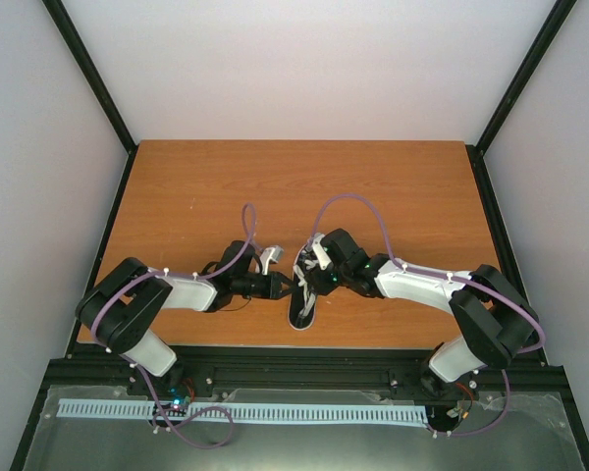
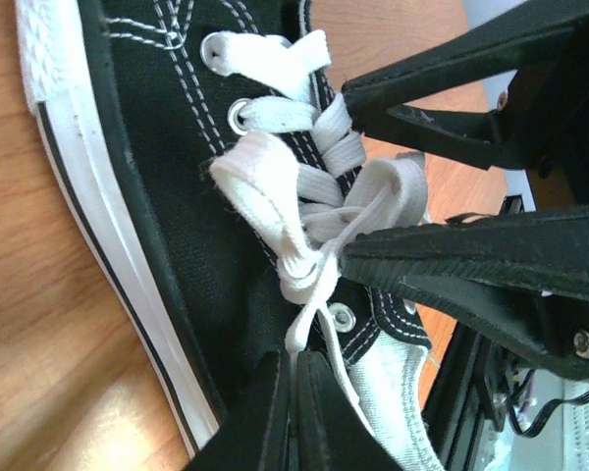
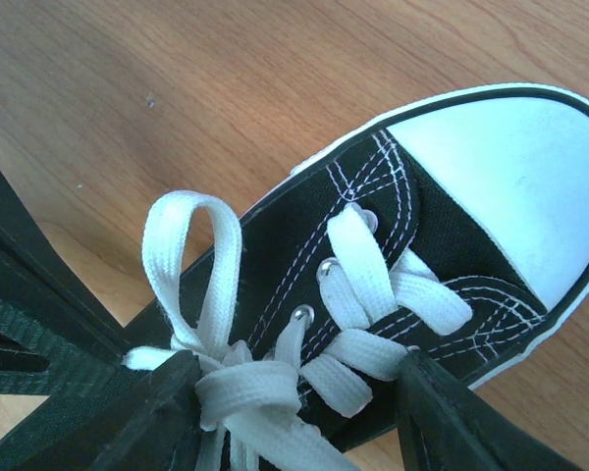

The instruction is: Tie the shoes

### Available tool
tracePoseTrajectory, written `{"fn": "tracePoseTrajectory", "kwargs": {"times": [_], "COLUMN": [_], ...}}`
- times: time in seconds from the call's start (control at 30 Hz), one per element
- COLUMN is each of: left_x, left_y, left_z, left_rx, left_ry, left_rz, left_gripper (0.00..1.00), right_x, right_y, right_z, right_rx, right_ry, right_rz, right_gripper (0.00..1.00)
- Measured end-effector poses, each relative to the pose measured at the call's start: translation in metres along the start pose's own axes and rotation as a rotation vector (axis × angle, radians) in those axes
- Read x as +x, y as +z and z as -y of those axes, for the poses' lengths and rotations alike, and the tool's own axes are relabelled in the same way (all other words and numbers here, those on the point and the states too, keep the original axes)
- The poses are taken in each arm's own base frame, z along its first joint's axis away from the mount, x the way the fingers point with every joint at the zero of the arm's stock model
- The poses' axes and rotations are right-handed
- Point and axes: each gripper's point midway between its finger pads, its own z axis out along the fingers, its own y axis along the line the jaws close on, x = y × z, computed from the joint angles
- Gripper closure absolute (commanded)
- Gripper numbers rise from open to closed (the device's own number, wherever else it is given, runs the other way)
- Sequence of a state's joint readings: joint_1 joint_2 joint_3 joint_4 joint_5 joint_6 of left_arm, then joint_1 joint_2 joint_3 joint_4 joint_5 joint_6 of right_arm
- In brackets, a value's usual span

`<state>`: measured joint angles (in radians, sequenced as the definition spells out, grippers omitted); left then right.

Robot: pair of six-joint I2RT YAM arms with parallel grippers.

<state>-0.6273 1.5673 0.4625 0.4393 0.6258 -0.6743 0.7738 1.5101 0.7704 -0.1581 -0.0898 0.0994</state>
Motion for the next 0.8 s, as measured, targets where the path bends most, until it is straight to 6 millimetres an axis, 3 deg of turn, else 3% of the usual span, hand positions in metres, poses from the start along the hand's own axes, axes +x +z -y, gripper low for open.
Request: {"fn": "tracePoseTrajectory", "kwargs": {"times": [0.27, 0.57, 0.8], "left_x": [-0.001, -0.001, 0.007], "left_y": [-0.004, -0.013, -0.021], "left_z": [-0.006, -0.023, -0.037], "left_rx": [-0.047, -0.160, -0.236], "left_ry": [-0.009, -0.039, -0.072], "left_rz": [0.018, 0.052, 0.052], "left_gripper": [0.99, 0.99, 0.99], "right_x": [-0.002, -0.038, -0.042], "right_y": [-0.003, -0.046, -0.057], "right_z": [0.000, -0.004, -0.002], "right_rx": [-0.007, -0.082, -0.092], "right_ry": [0.031, 0.100, 0.174], "right_rz": [0.009, 0.156, 0.175], "right_gripper": [0.27, 0.09, 0.00]}}
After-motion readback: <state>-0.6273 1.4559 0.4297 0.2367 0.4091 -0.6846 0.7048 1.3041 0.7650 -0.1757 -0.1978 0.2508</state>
